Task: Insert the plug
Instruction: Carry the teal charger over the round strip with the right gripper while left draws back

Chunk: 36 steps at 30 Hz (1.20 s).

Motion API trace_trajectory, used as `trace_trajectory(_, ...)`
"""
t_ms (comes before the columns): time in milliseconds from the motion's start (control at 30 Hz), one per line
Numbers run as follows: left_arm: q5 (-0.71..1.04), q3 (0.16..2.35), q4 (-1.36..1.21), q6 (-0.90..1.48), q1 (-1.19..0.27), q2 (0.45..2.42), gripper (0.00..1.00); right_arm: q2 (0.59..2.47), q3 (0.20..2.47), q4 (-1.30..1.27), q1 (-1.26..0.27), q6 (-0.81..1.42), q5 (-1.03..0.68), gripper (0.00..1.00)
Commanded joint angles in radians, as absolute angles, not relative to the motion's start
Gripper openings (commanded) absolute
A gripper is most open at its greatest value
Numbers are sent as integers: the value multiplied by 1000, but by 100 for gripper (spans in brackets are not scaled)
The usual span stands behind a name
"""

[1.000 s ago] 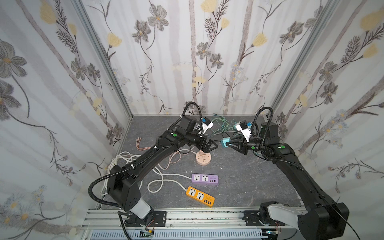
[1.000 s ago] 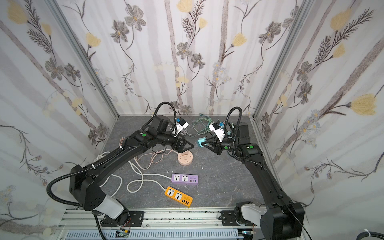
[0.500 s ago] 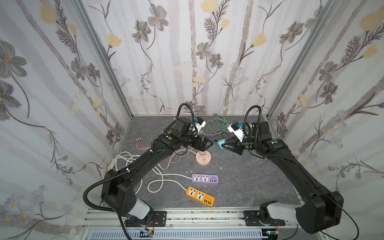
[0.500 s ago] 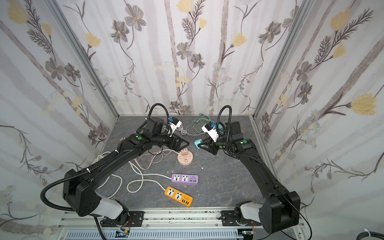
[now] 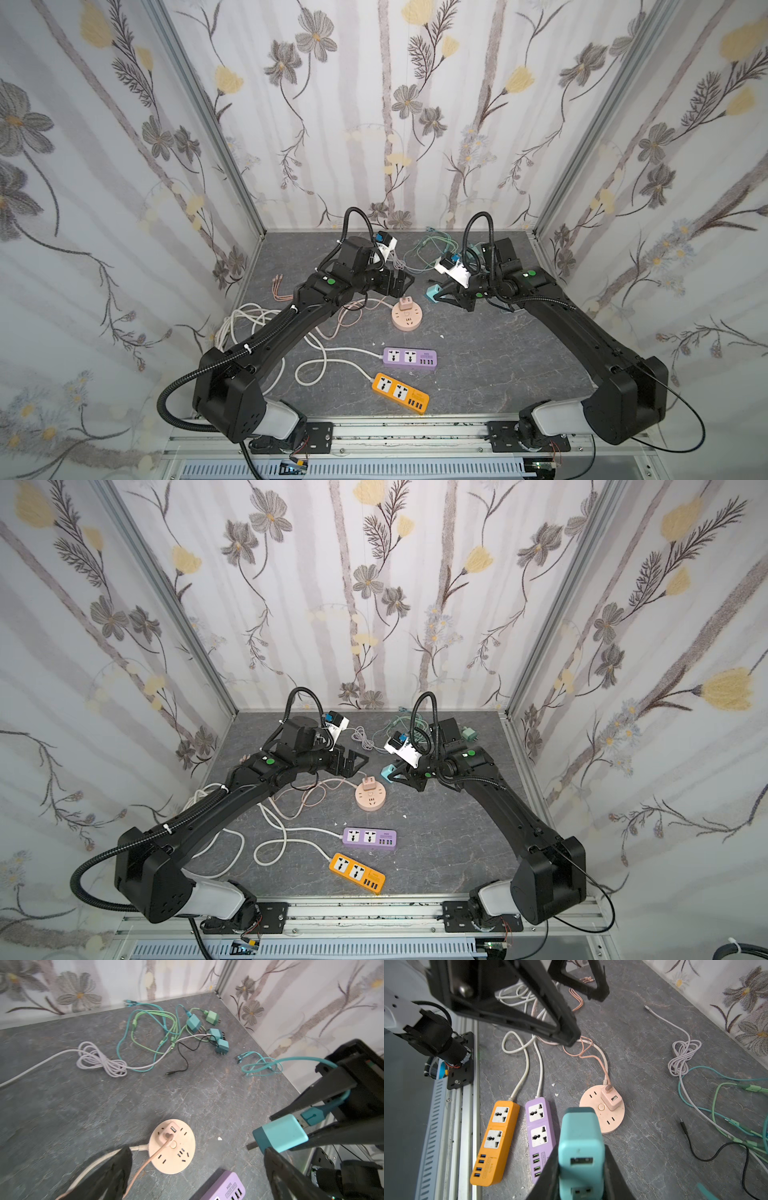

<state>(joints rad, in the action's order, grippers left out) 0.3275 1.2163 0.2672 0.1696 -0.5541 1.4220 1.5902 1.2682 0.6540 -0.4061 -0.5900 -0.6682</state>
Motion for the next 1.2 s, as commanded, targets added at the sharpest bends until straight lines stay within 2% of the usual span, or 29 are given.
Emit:
trace_trajectory(0,233,1163,181,245,-517,1377,100,1661,1318,749,-444,-777,-580,0)
trace_trajectory(567,83,976,203,258,-434,1152,100,2020,1619,954,-570,-976,-404,0)
trace_trajectory(1167,64,952,216,253,-419,1143,100,2171,1718,958,-618,-1078,-325,0)
